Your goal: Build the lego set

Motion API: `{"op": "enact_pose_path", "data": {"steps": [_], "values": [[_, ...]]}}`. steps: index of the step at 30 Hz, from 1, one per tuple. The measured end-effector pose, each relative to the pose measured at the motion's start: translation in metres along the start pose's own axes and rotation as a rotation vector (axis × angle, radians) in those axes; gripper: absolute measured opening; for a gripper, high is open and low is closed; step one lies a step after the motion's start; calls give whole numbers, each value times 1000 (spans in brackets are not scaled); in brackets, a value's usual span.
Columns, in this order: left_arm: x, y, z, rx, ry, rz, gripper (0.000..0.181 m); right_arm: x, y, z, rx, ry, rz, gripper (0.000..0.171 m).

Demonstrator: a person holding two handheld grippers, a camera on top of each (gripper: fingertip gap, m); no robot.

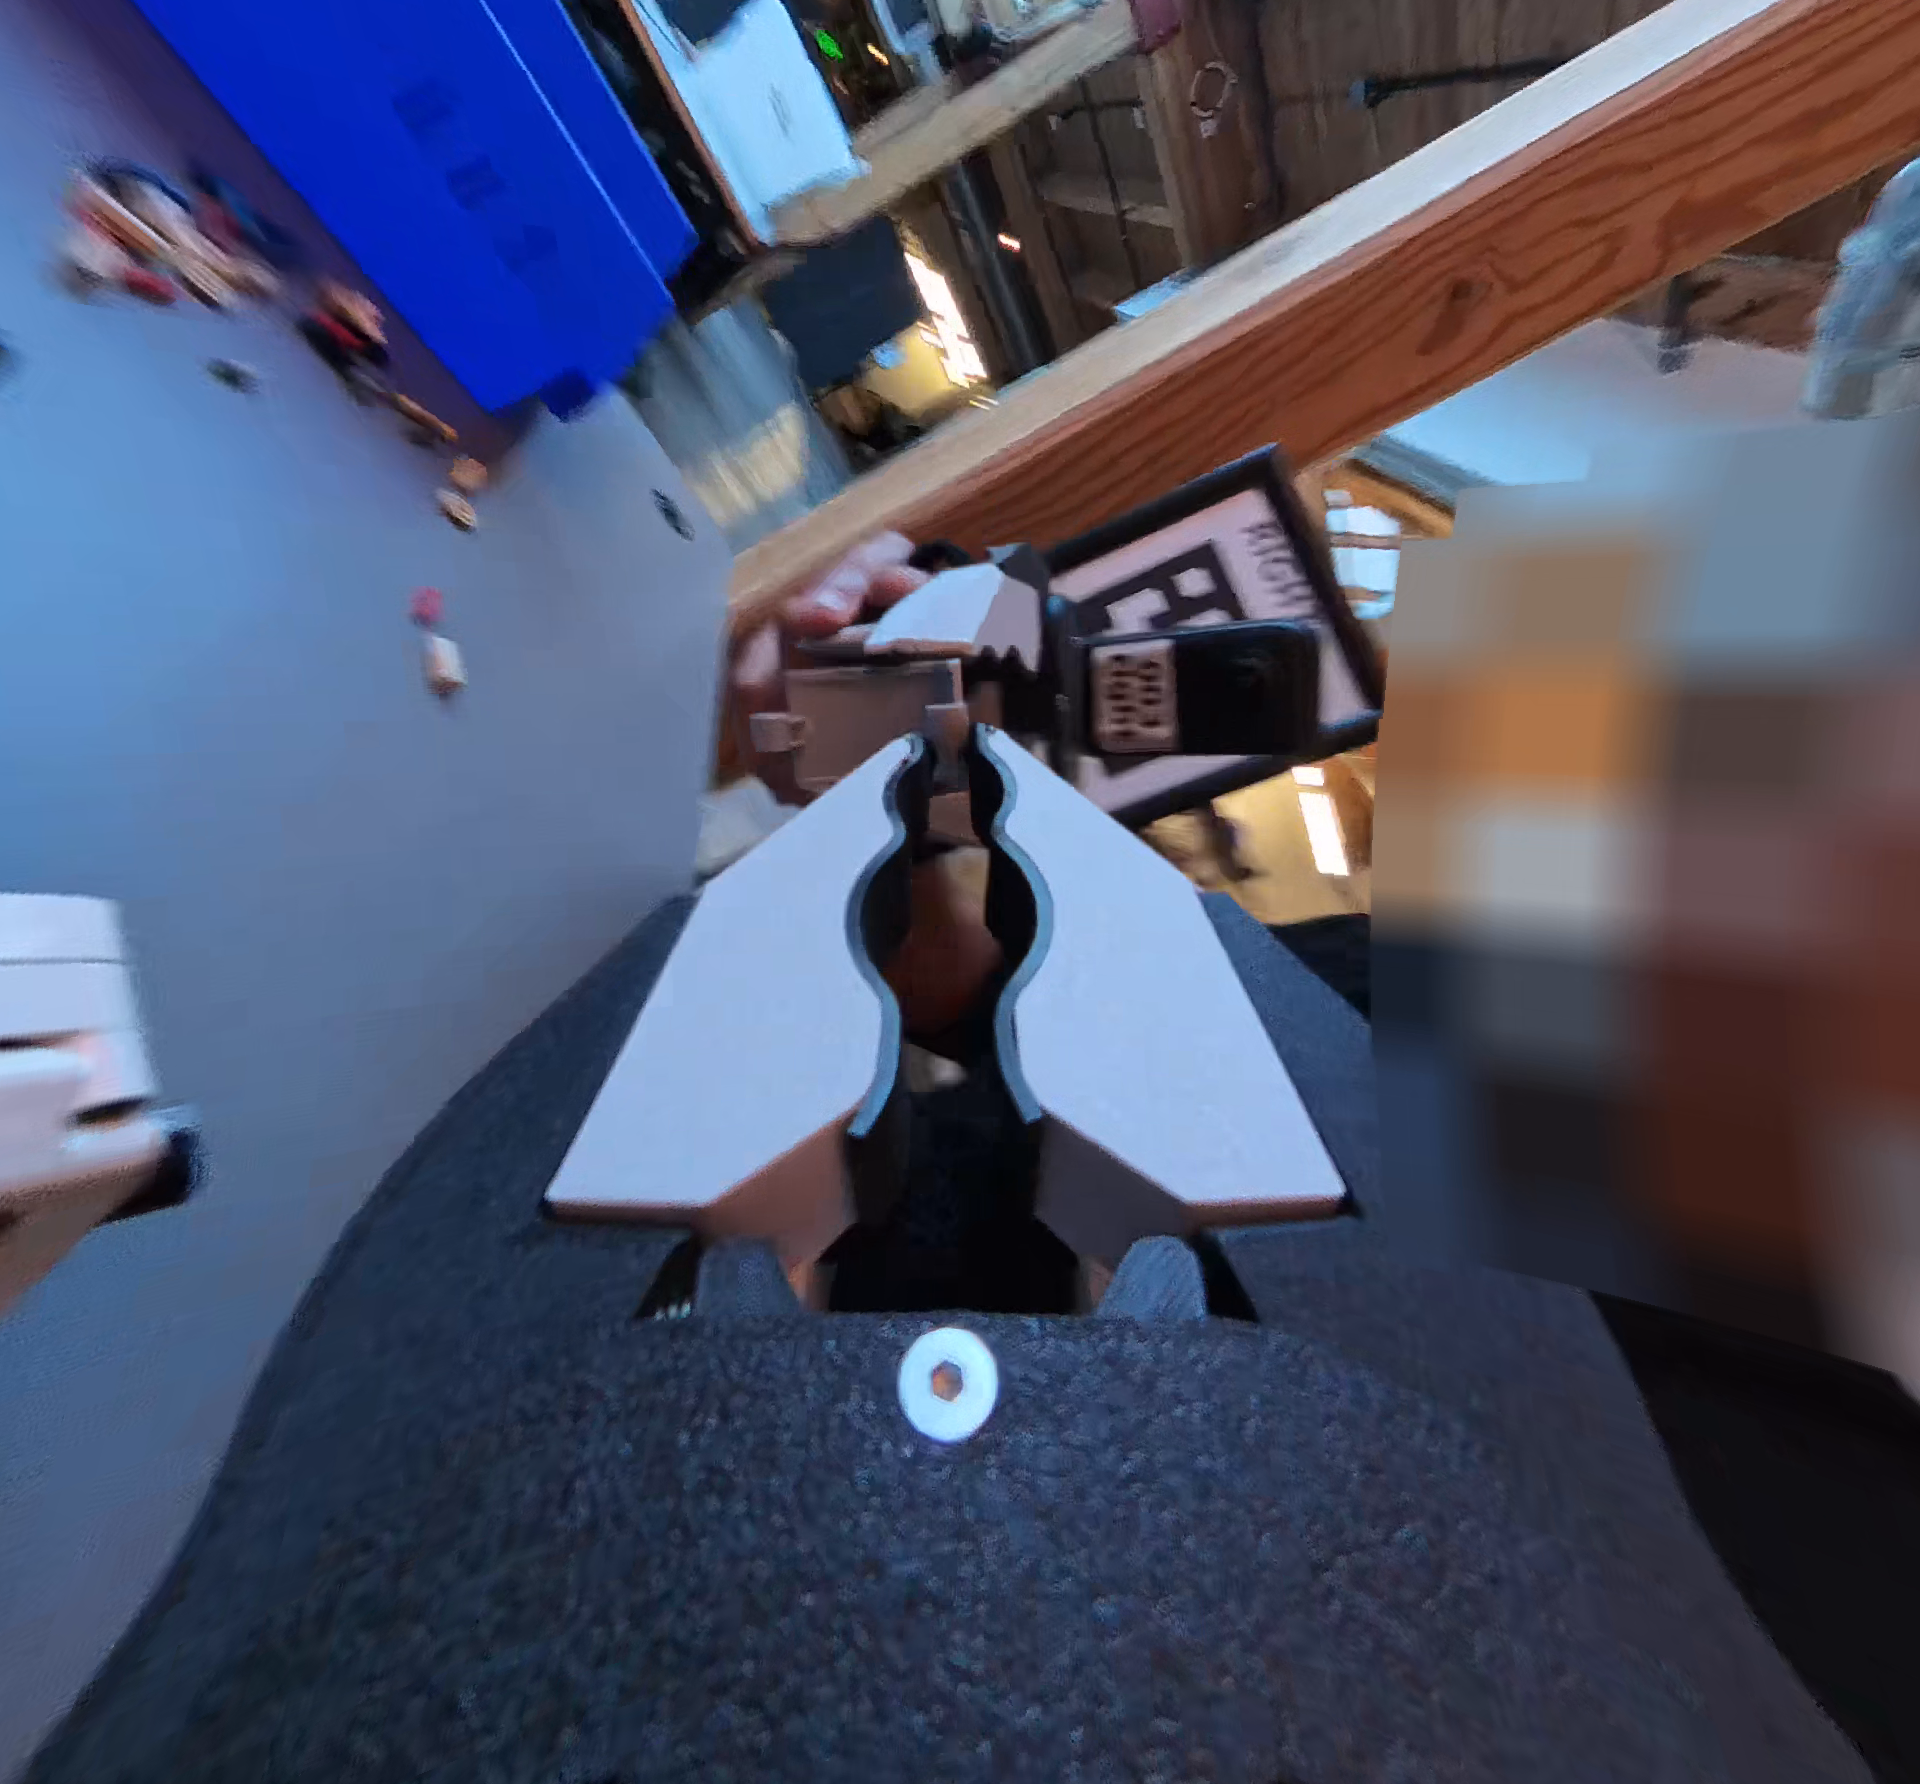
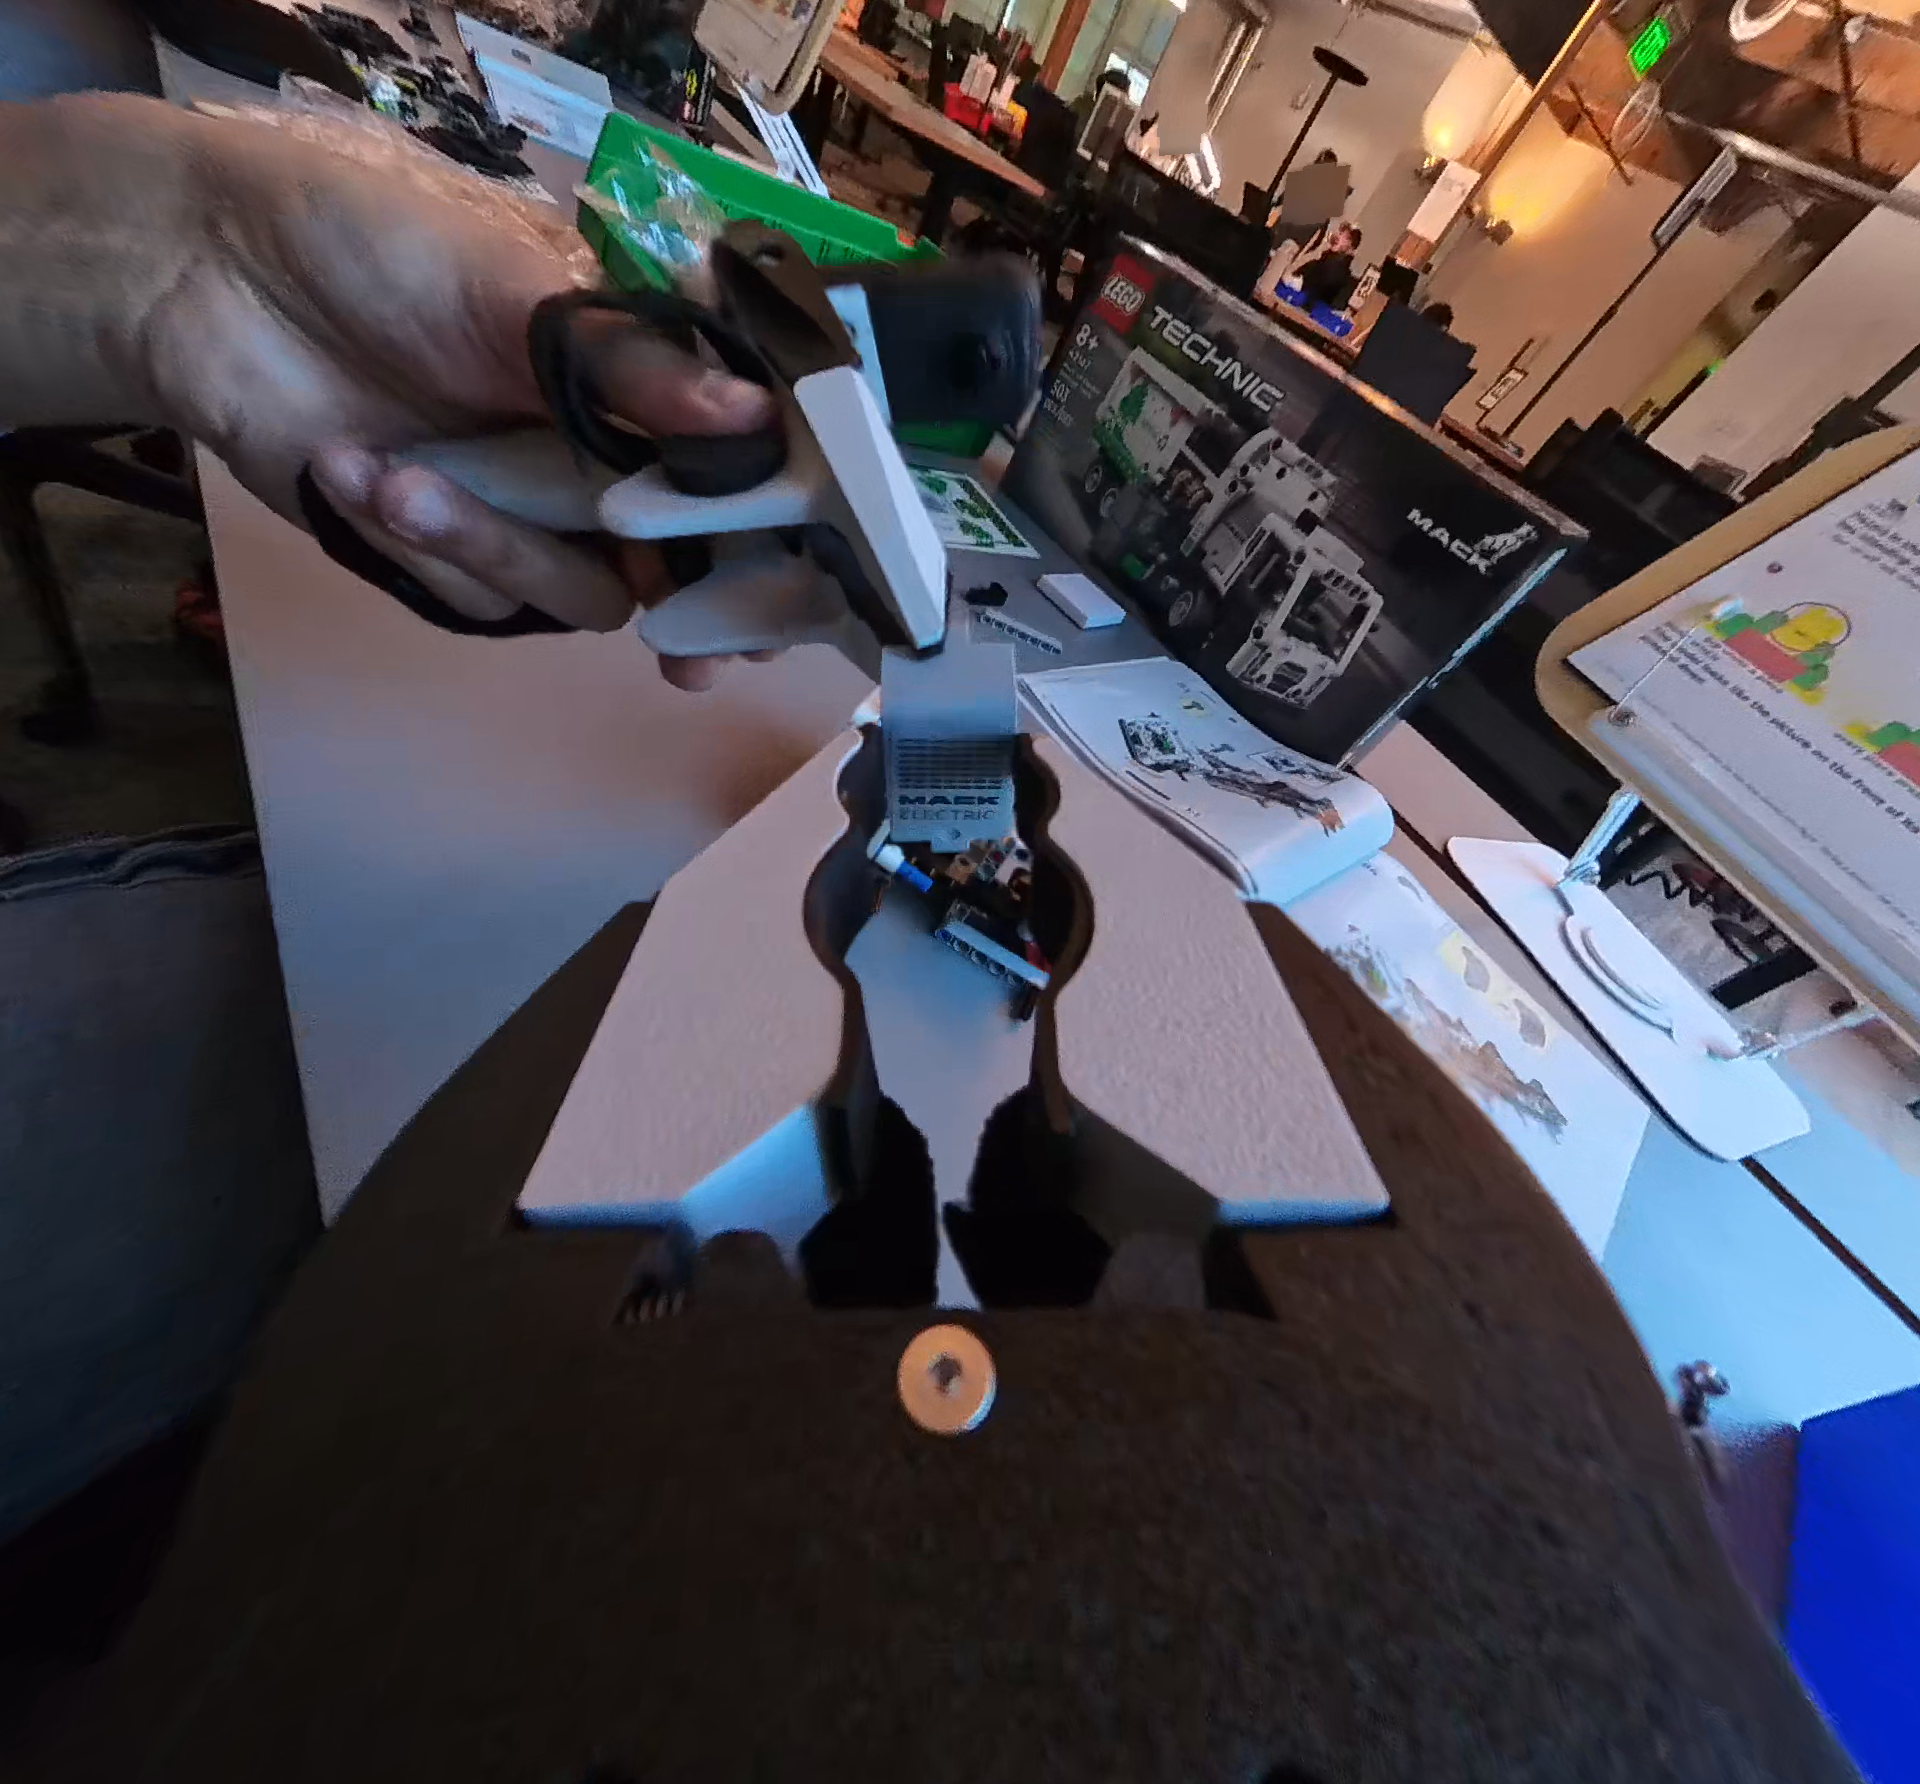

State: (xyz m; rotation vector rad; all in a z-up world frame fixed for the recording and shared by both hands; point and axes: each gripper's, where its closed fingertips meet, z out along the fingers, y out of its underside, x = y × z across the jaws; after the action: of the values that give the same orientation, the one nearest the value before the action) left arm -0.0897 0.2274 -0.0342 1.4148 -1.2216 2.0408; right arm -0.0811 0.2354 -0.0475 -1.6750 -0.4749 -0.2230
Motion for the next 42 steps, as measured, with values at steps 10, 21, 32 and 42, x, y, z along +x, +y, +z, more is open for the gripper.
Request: {"op": "enact_pose_path", "data": {"steps": [10, 21, 32, 42], "values": [[-74, -28, -96, 18, -864, 893, 102, 9, 74, 51, -222, 2, 455, 23], [-132, -20, -101, -180, -1113, 1085, 93, 15, 91, 78, -326, 72, 601, 23], [-133, -21, -99, -166, -1134, 1080, 93, 10, 98, 89, -402, 44, 614, 23], [-132, -21, -99, -163, -1129, 1074, 93, 12, 95, 90, -276, 8, 566, 23]]}}
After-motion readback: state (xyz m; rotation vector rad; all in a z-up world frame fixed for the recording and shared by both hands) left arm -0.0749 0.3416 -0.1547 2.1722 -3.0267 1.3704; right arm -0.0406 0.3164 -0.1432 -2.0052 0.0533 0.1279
